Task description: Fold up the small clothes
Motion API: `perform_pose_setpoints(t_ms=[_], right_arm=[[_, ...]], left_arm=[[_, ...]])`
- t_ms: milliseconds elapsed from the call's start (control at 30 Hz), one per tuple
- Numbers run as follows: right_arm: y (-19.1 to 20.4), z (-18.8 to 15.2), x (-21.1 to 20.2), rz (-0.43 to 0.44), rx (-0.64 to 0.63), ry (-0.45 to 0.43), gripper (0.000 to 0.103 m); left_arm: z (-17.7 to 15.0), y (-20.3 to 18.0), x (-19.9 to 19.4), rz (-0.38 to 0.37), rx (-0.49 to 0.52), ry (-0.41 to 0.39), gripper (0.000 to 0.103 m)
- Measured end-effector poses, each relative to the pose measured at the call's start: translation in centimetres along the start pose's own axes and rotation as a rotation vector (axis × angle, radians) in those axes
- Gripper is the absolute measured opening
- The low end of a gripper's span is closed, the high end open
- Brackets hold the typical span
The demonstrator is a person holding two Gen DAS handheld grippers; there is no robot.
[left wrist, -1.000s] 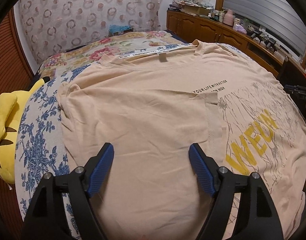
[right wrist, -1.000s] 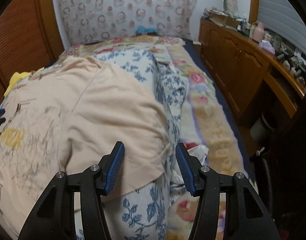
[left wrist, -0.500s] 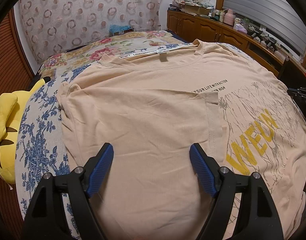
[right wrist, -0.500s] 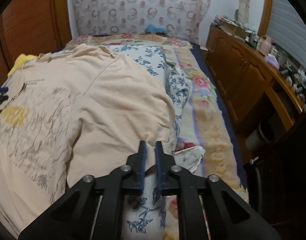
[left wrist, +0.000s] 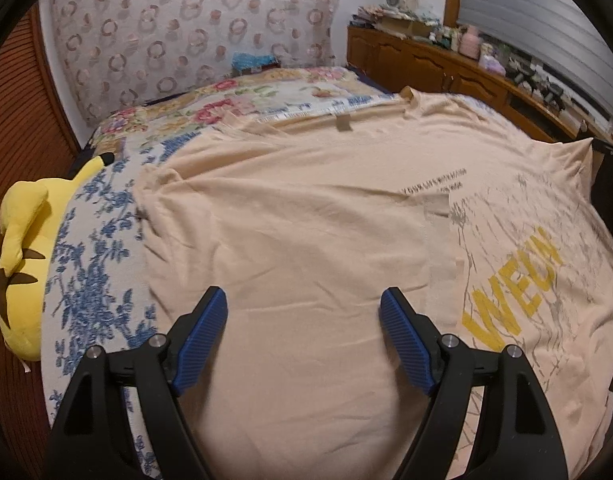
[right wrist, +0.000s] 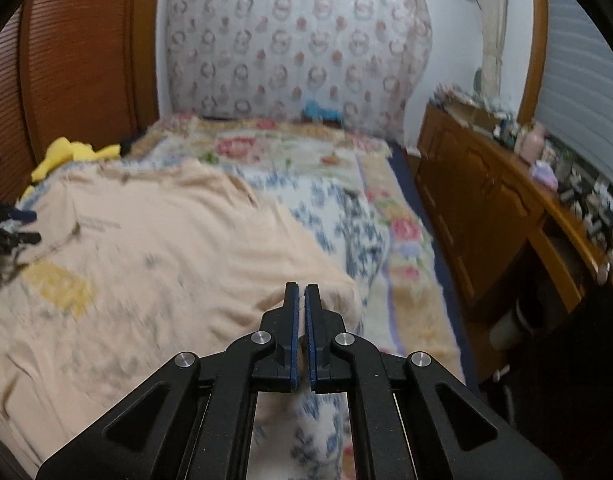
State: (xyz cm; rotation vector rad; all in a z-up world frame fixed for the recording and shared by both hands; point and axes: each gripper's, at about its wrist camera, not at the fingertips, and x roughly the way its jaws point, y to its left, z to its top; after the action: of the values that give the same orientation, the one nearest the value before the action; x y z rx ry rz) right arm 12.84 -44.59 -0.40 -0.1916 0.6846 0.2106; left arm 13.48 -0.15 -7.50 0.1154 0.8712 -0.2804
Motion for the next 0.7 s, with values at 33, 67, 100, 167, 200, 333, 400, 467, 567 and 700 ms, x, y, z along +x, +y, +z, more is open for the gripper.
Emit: perform_pose_setpoints(t_ms=[33, 67, 100, 167, 200, 333, 400, 467, 567, 700], right_arm=[[0.5, 0.8, -0.3, 0.01, -0.01, -0.016, 0.001], [0.9, 1.4, -0.5, 0.017, -0.017, -0.029, 0.001], [1.5, 2.0, -0.6, 0.029, -0.028, -0.041, 0.001], [3.3, 3.2, -0.6, 0.06, -0.058, -0.058, 0.001], [4.3, 3.8, -0.6, 0.081, -0.074, -0.064, 0.001], [9.6, 5.3, 0.1, 0.245, -0.119, -0.058, 0.001], [11.4, 5.3, 0.8, 0.307, -0.129, -0.039, 0.001], [12.7, 5.4, 1.3, 0.306, -0.145, -0.034, 0.013], [12.2, 5.6, 2.2, 0.256, -0.131, -0.033, 0.027], [10.0, 5.2, 3.6, 0.199, -0.086, -0.005, 0.033]], left_arm=[[0.0, 0.2, -0.3, 0.003, -0.006, -0.012, 0.08], [-0.1, 0.4, -0.8, 0.007, -0.014, -0.027, 0.08], [-0.1, 0.5, -1.2, 0.01, -0.018, -0.039, 0.08], [-0.1, 0.8, -2.2, 0.014, -0.031, -0.069, 0.08], [-0.1, 0.9, -2.6, 0.015, -0.036, -0.08, 0.08], [-0.1, 1.2, -4.2, -0.001, -0.062, -0.123, 0.08], [-0.1, 1.3, -4.7, -0.006, -0.07, -0.136, 0.08], [-0.1, 1.1, -5.1, -0.005, -0.072, -0.144, 0.08], [-0.1, 0.7, -5.8, -0.01, -0.078, -0.162, 0.08], [-0.2, 0.4, -6.3, -0.024, -0.098, -0.176, 0.08]])
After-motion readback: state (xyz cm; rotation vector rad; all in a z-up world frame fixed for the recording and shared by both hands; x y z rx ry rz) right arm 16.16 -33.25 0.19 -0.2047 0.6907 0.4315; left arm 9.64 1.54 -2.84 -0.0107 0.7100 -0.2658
